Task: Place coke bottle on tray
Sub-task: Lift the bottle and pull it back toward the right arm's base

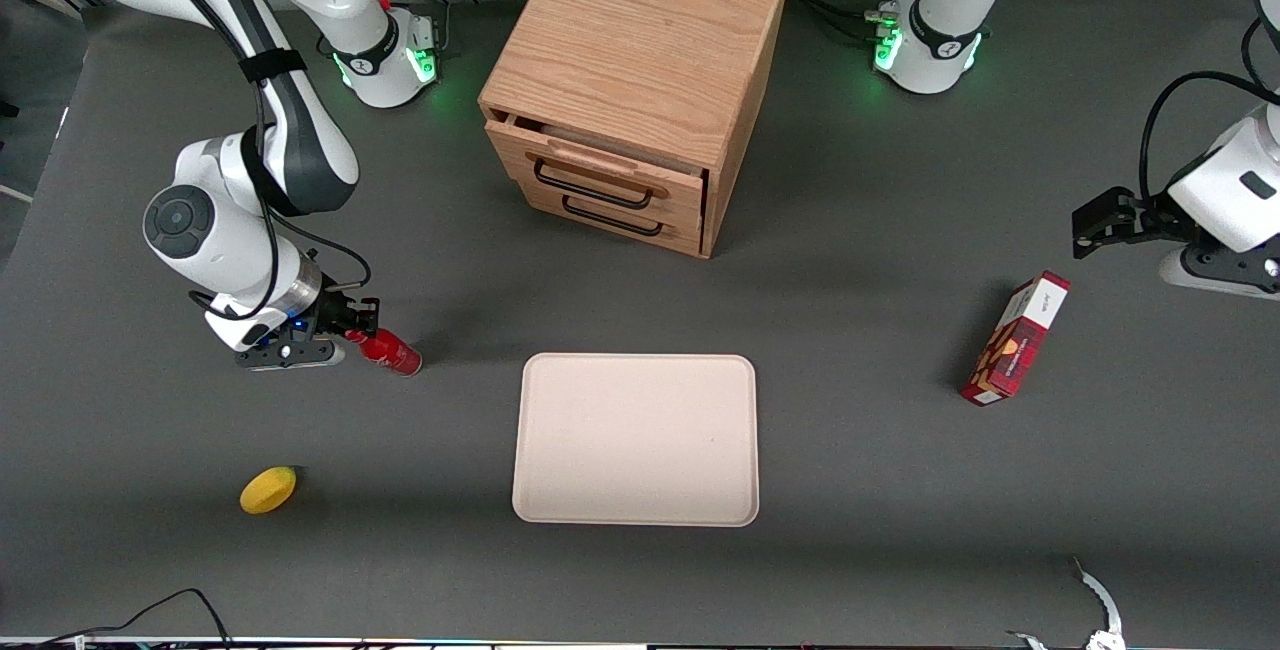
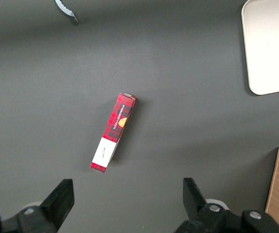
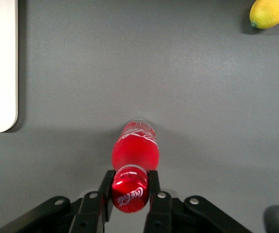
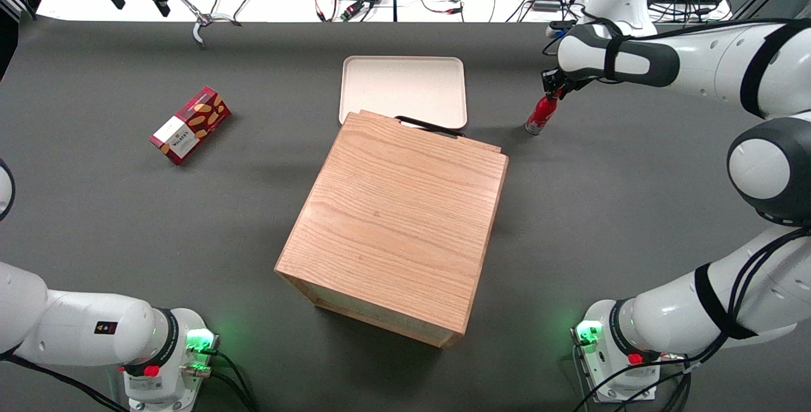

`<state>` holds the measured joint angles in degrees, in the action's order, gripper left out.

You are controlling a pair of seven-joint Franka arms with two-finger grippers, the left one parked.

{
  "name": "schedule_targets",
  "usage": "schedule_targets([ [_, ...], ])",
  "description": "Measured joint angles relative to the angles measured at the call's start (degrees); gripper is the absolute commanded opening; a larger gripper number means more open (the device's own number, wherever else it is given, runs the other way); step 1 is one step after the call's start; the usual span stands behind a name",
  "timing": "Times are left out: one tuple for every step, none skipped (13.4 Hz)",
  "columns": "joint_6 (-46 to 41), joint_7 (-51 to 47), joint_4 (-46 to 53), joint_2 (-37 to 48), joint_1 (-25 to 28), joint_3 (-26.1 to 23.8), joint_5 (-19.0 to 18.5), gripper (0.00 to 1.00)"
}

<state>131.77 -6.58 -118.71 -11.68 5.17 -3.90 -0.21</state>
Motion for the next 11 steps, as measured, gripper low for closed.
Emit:
schedule_targets([
  [-1.3, 0.0, 0.6, 0.6, 0.0, 0.0, 0.0, 0.00],
  [-3.5, 0.0, 1.7, 1.2, 0.0, 0.0, 0.0, 0.00],
  [-6.2, 0.0, 3.2, 1.8, -0.1, 0.0, 0.0, 0.00],
  [-9.5, 0.0, 5.1, 2.5, -0.2, 0.0, 0.0, 0.00],
  [-13.0, 0.0, 7.4, 3.0, -0.3, 0.0, 0.0, 0.00],
  [-16.8, 0.0, 10.1, 3.3, -0.4, 0.0, 0.0, 0.00],
  [-20.7, 0.0, 13.1, 3.6, -0.5, 0.0, 0.0, 0.00],
  [-24.5, 0.0, 16.4, 3.9, -0.7, 0.1, 0.0, 0.00],
  [-28.3, 0.0, 20.0, 4.0, -1.0, 0.1, 0.0, 0.00],
  [-31.7, 0.0, 23.5, 4.2, -1.4, 0.1, 0.0, 0.00],
  [-34.8, 0.0, 26.8, 4.2, -1.8, 0.1, 0.0, 0.00],
])
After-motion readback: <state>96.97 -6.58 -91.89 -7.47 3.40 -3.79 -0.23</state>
